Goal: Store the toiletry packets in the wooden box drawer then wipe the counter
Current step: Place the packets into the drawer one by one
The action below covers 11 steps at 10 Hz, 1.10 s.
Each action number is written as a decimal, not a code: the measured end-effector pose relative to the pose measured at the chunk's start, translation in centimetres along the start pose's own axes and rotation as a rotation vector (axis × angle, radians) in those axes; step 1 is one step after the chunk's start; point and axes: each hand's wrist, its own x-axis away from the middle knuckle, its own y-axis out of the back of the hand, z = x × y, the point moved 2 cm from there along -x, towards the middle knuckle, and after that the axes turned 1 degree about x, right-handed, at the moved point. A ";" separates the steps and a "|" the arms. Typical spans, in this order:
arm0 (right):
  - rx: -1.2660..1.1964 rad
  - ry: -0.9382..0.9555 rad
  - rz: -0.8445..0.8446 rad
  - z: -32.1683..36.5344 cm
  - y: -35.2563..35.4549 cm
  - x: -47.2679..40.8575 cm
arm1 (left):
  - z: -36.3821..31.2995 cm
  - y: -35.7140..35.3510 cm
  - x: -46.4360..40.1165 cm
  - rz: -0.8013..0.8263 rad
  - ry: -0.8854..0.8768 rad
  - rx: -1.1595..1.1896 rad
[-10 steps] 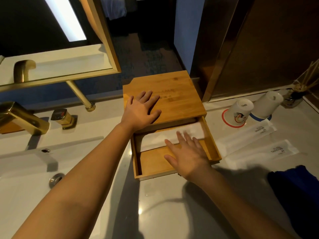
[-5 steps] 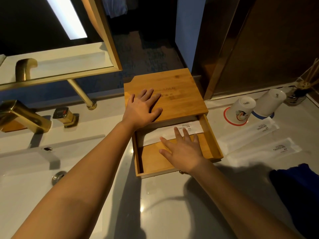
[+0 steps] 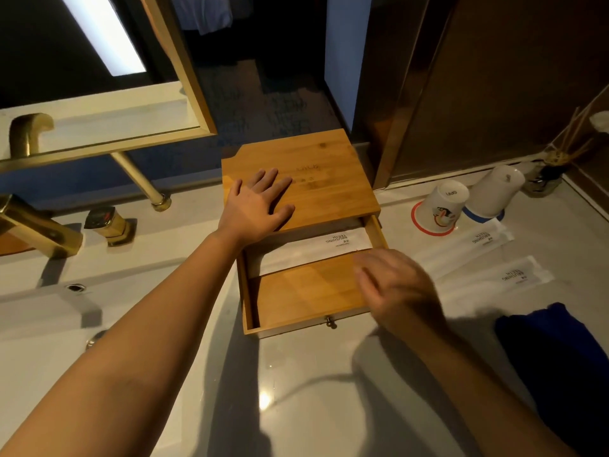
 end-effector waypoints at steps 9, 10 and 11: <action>0.212 -0.225 -0.081 -15.0 1.2 2.6 | -0.3 0.0 0.0 0.012 0.010 -0.009; 0.173 -0.034 -0.224 -10.6 3.0 1.8 | -0.3 0.0 0.0 0.007 0.015 -0.007; 0.152 0.180 -0.282 -4.7 4.4 0.8 | -0.3 0.2 0.0 -0.003 0.011 -0.004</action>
